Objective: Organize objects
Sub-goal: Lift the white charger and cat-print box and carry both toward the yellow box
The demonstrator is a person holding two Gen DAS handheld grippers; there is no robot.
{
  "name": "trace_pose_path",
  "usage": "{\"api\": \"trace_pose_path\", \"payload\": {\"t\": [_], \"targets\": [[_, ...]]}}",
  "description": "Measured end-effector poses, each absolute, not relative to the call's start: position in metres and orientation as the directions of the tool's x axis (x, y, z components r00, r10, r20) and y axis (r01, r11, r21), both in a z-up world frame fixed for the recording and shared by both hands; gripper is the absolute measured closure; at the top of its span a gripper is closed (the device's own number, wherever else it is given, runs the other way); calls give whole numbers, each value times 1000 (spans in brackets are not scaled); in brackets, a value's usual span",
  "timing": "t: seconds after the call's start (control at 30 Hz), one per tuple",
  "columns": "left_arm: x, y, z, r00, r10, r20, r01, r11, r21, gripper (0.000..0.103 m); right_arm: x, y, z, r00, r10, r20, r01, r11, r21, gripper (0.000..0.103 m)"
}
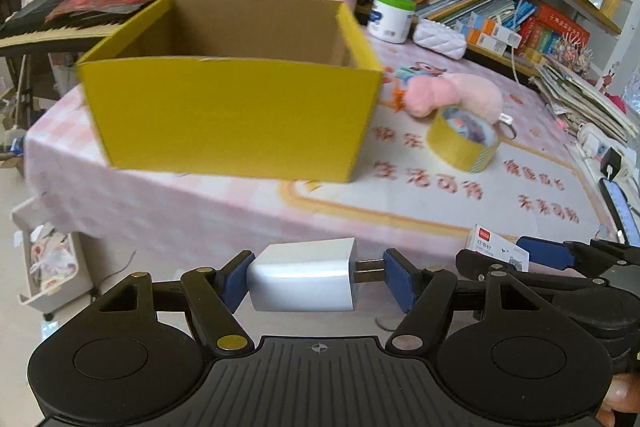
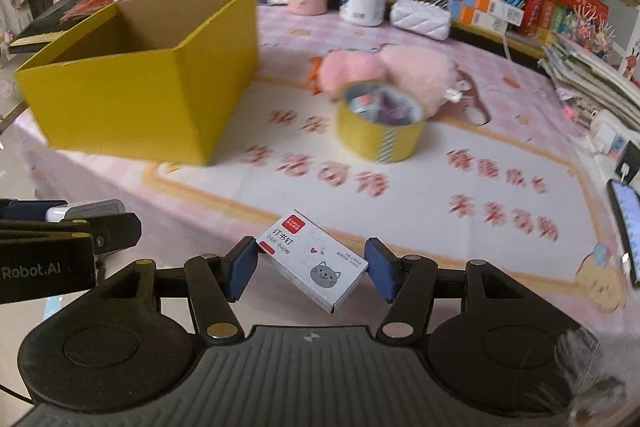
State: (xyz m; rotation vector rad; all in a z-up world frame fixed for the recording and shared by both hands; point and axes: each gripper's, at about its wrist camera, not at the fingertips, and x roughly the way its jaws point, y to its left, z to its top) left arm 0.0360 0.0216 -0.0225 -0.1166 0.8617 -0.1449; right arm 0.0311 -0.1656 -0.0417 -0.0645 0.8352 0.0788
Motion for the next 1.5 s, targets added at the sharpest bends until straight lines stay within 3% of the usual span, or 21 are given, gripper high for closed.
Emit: {"api": "trace_pose_path", "payload": {"t": [0.63,1.5], "targets": [[-28,132,-6,706,-104,-700,-15,987,-162,33,-24,-56,-29,693,142,-707,-181,983,20,46],[-29,135,1,735,-110,-669,-20,983,-184,33,-29,-47,-15,715,143,-685,-207,978,-12,46]]}}
